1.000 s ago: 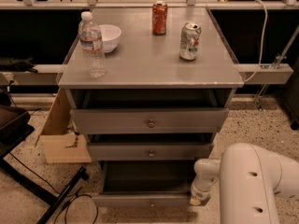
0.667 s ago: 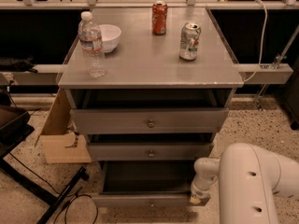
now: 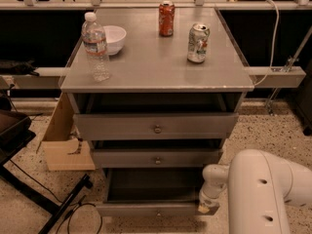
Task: Open bottom drawer
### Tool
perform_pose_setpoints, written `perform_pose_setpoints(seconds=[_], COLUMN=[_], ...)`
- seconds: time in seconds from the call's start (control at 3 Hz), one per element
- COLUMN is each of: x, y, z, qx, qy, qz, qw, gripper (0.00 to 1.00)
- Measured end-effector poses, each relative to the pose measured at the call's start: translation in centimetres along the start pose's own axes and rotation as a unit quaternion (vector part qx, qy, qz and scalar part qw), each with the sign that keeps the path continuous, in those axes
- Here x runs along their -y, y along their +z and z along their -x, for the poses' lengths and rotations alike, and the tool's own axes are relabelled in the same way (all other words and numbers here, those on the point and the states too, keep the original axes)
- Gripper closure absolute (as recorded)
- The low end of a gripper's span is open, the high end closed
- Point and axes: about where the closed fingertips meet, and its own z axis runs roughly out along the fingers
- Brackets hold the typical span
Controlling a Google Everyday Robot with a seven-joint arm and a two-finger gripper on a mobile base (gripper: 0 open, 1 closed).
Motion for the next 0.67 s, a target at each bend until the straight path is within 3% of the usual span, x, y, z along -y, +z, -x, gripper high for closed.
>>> perform_pose_setpoints(seconds=[0.67], x=[0.73], y=[-0.23], z=[0.26], qx=[0.0], qy=[0.0], qz=[0.0], qw=[1.0], gripper=[0.0])
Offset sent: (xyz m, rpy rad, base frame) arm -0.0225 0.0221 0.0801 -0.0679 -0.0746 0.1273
